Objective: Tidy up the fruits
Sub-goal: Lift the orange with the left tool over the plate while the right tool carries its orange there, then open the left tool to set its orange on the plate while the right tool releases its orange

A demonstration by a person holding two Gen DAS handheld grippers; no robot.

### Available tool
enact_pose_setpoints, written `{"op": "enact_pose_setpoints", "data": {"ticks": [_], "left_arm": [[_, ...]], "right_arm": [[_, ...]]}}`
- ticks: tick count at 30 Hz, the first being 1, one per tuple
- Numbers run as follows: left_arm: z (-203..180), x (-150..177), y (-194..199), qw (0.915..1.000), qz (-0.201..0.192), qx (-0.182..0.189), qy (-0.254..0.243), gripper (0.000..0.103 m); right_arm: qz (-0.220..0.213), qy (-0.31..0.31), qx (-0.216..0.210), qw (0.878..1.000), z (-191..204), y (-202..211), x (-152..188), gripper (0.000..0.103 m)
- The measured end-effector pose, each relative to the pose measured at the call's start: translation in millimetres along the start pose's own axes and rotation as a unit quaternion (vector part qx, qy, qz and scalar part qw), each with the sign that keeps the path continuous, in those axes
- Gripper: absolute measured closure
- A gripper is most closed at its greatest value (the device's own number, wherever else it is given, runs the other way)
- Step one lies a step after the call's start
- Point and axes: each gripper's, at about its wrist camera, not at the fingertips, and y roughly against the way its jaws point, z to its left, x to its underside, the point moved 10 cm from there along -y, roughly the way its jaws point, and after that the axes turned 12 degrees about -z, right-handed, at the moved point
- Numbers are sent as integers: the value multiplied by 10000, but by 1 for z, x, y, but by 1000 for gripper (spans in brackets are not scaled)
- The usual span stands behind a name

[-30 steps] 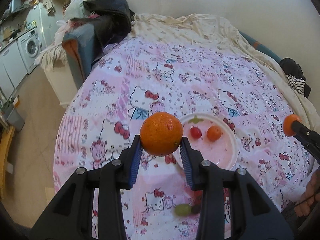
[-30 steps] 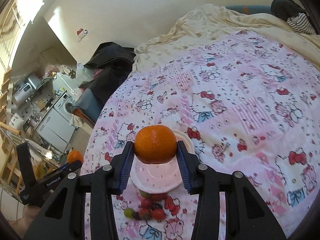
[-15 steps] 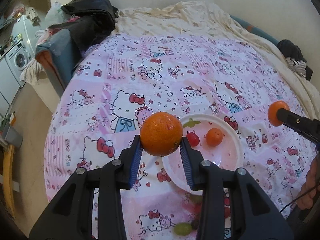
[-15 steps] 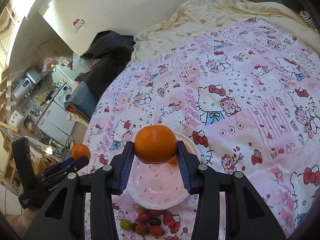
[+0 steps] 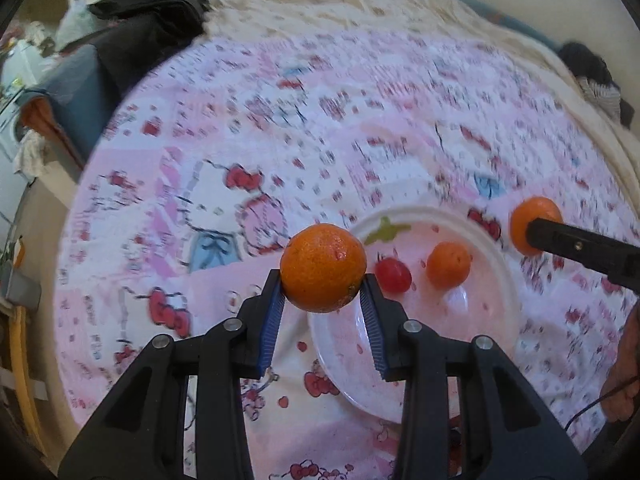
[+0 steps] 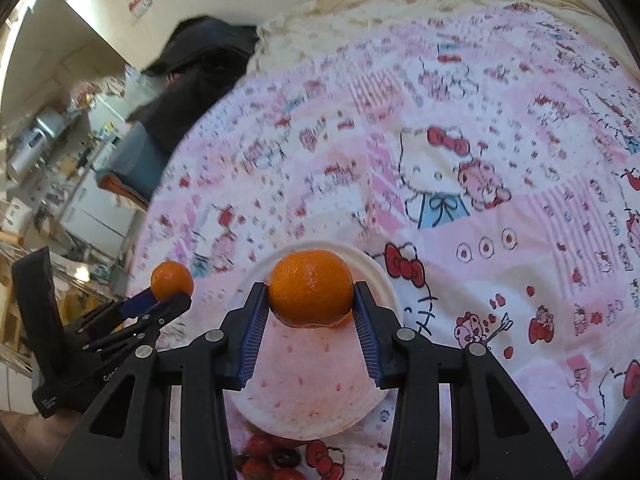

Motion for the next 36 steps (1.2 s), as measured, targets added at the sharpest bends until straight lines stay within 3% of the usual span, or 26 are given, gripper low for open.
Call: {"op": "enact_pose_setpoints", "data": {"ticks": [6,16,26,36], "left_arm": [[1,15,-24,9997,257,-16,16,69],[-1,22,-36,9994,324,87,34,68],[-2,21,-37,9994,341,100,-2,66],[-3,22,-36,9994,336,121,3,66]], "right_arm": [[644,-31,203,9977,-13,-35,24,58],[949,-339,416,9940,-36,-48,41,58],[934,-294,403,9944,-34,-49,43,58],[908,-331,131,9952,-22,-49,42,58]]}}
